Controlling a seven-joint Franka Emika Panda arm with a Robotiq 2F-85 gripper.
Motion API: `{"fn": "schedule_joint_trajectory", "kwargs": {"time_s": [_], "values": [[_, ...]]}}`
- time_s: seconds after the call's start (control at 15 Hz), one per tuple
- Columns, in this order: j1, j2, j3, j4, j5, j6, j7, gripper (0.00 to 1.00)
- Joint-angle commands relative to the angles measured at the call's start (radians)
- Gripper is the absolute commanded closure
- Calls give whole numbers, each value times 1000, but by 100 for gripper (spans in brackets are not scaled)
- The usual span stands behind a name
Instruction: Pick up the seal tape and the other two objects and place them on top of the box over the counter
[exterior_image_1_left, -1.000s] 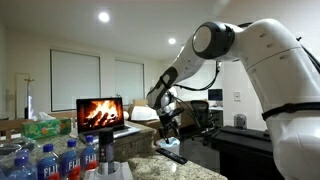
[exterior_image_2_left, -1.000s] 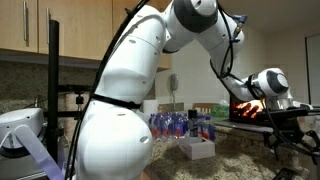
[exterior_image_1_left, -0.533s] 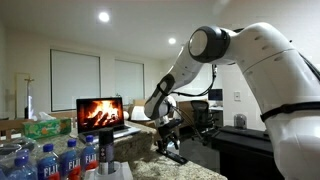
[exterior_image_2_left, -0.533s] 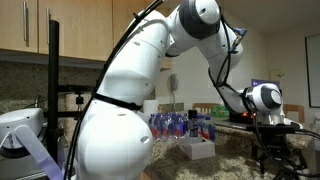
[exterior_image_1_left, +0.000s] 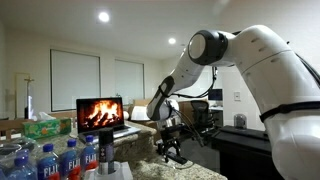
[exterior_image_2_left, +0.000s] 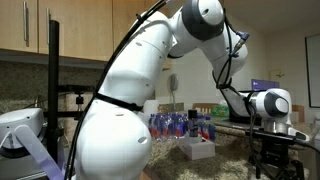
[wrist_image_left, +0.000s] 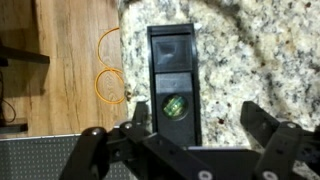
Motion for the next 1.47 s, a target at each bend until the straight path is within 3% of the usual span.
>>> {"fn": "schedule_joint_trajectory", "kwargs": {"time_s": [0.0,0.47,0.87,1.4], "values": [[-6,-7,5,-26,25,41,8,30],[9,-5,4,-11,8,33,26,75],[15,-25,10,-28,6,38,21,76],[86,-246,31,-186,-70,10,24,76]]}}
